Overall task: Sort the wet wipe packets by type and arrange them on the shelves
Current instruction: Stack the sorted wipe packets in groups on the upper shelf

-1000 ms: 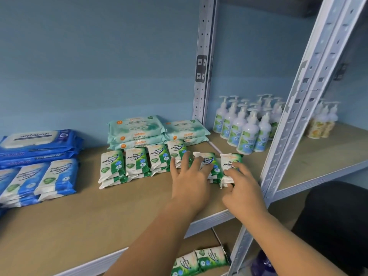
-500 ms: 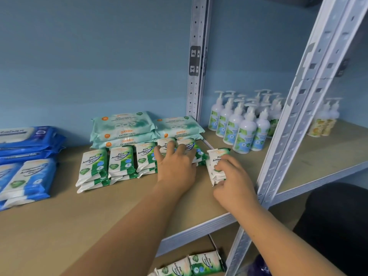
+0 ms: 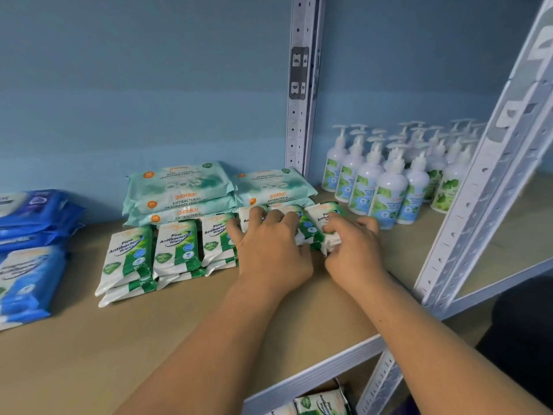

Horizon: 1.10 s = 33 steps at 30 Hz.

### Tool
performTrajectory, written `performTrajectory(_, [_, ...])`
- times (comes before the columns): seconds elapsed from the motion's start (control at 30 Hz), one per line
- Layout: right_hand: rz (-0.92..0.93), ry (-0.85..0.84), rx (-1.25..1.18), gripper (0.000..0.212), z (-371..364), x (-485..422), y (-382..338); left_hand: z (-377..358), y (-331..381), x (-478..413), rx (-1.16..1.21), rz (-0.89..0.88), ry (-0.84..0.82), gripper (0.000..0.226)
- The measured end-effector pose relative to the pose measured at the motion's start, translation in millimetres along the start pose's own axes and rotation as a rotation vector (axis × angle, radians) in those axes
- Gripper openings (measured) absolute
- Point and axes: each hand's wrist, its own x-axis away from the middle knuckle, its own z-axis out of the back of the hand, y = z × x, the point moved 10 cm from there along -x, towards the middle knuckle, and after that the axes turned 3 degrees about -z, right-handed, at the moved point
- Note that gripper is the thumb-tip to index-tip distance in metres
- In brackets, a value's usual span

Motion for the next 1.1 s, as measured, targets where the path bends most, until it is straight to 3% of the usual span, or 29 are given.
performTrajectory(0.17, [0.025,-0.1,-0.064,0.067,-10,-7,-5,0,-5,-5,-0.02,0.001,-0.003,0.032])
performTrajectory(0.3, [0.011,0.041,0.041,0.082,0,-8,0,1,-6,-4,-0.032,0.007,-0.008,0.035])
performTrajectory(0.4, [-0.089,0.178,0.157,0.07,18,-3,9,0,-7,-3,-0.03,0.007,-0.035,0.042])
performTrajectory(0.53, [-0.131,0.07,0.076,0.048,7,-5,14,1,-8,-3,-0.04,0.015,-0.02,0.043])
performTrajectory(0.83, [-0.031,0.066,-0.01,0.063,-4,-11,9,-2,-14,-7,-0.057,0.019,-0.009,0.032])
performTrajectory(1.1, [0.024,0.065,-0.065,0.061,-8,-13,11,-6,-14,-8,-0.073,-0.004,-0.003,0.033])
